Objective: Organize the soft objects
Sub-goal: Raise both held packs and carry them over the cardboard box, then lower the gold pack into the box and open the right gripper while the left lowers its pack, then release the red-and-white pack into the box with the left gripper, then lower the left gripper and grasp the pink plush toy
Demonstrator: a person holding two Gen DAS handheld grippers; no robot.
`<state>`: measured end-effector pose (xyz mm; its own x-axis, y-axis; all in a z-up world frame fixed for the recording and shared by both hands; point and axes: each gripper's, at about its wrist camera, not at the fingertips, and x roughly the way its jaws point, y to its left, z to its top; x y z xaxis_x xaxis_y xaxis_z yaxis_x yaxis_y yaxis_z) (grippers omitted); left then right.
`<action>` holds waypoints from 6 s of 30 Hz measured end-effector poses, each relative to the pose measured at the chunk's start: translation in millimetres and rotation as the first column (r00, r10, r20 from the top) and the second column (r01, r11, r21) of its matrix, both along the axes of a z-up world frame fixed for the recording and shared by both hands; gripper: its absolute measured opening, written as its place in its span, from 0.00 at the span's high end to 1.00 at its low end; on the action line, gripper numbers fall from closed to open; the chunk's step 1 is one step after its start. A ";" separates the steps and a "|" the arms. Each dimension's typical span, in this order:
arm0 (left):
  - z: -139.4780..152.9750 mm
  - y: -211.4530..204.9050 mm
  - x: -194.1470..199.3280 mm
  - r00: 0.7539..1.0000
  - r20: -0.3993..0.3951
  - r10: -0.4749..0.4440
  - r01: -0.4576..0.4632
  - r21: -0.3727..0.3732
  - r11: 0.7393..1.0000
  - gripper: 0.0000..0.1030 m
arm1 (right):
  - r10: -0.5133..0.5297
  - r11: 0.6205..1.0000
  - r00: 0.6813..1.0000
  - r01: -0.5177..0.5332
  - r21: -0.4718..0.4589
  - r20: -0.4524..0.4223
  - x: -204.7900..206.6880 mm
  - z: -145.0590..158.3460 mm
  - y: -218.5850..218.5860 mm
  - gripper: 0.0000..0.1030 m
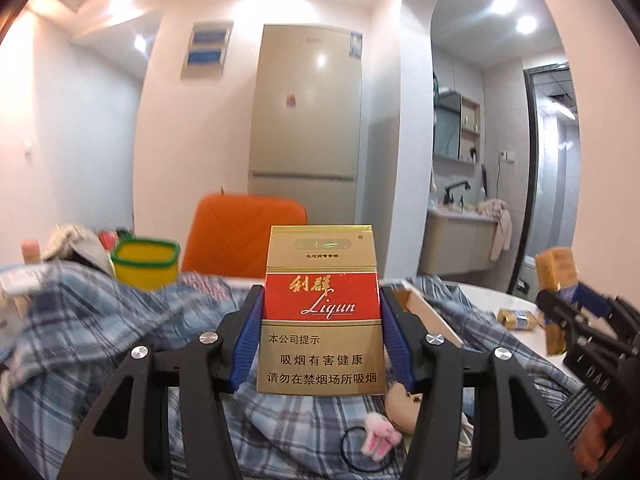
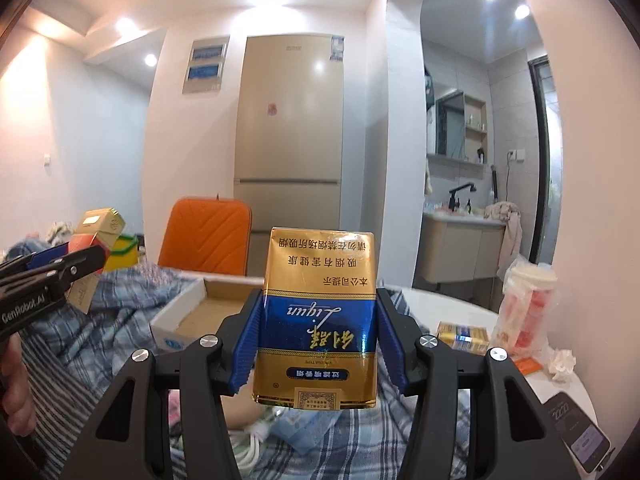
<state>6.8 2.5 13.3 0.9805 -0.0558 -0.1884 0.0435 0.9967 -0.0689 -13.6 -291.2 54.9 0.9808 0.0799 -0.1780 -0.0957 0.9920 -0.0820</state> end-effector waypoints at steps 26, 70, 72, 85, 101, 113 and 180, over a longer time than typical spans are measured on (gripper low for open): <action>7.1 -13.2 66.1 0.982 0.189 0.017 -0.028 0.059 0.998 0.47 | 0.056 0.997 0.987 -0.063 0.046 0.148 84.7 30.7 31.1 0.47; -38.9 -19.0 135.2 0.972 -0.230 0.042 -0.026 0.071 0.997 0.47 | 0.127 0.992 0.861 -0.107 0.069 -0.493 206.2 -83.0 30.8 0.43; -40.1 -17.9 138.7 0.968 -0.248 0.034 -0.018 0.063 0.998 0.47 | 0.127 0.992 0.861 -0.108 0.068 -0.493 205.2 -82.7 31.3 0.43; -55.8 -12.2 158.2 0.928 -0.373 0.009 0.000 0.023 1.000 0.47 | 0.080 0.996 0.920 -0.060 0.065 -0.384 185.2 -62.1 23.6 0.37; -40.4 -12.4 136.2 0.966 -0.258 0.026 -0.017 0.039 0.999 0.19 | 0.062 0.997 0.965 -0.047 0.066 -0.253 157.7 -40.2 19.5 0.36; 25.6 -6.1 41.5 0.992 0.128 0.017 -0.025 0.063 0.998 0.00 | 0.075 0.996 0.997 -0.075 0.042 0.000 85.2 24.3 8.0 0.27; -88.4 -55.6 69.9 0.699 -0.649 -0.301 0.480 0.112 0.870 0.67 | 0.248 0.968 0.876 -0.237 0.078 -0.414 90.6 -45.1 7.4 0.11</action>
